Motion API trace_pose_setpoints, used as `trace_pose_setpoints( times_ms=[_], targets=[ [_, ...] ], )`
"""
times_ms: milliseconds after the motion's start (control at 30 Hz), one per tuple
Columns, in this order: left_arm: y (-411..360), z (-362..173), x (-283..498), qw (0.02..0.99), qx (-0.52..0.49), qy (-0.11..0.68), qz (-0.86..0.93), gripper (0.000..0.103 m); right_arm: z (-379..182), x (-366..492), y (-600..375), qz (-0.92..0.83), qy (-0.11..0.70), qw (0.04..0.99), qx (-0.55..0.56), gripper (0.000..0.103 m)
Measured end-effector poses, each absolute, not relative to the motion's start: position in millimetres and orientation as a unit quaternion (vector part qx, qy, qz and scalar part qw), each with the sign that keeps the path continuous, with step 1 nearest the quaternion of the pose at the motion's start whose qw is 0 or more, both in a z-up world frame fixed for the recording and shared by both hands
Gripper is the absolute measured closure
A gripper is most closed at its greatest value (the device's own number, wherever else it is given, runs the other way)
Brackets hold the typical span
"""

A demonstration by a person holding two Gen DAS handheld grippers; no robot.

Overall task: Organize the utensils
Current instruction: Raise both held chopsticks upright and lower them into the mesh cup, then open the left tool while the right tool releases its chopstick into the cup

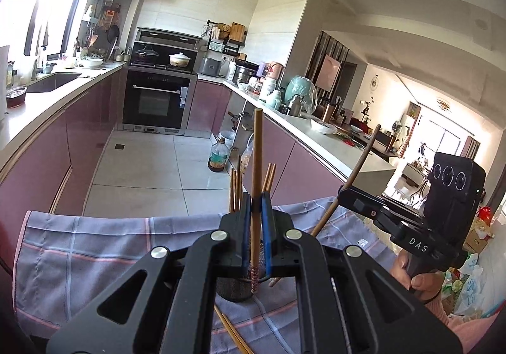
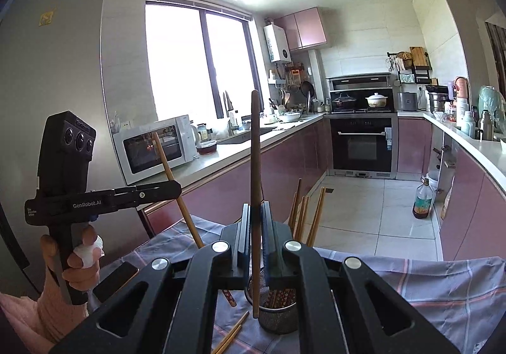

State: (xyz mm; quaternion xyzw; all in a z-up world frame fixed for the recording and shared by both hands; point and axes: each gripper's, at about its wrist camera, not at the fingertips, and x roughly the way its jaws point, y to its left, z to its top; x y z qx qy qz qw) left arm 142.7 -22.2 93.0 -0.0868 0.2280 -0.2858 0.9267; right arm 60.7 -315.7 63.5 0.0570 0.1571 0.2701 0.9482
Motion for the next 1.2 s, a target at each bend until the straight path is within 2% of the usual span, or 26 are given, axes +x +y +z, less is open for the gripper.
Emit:
trace_pose_setpoints(
  times_ms=[233, 567, 1200],
  targets=[
    [-29, 96, 146, 0.932, -0.086, 0.219, -0.275, 0.096, 65, 73, -314, 0.261, 0.151, 0.951, 0.059, 0.098],
    [-49, 86, 162, 0.93, -0.074, 0.245, -0.264, 0.096, 54, 91, -311, 0.249, 0.17, 0.952, 0.058, 0.098],
    [-83, 45, 200, 0.902, -0.004, 0.339, -0.268, 0.096, 11, 124, -290, 0.244, 0.286, 0.926, 0.037, 0.098]
  ],
)
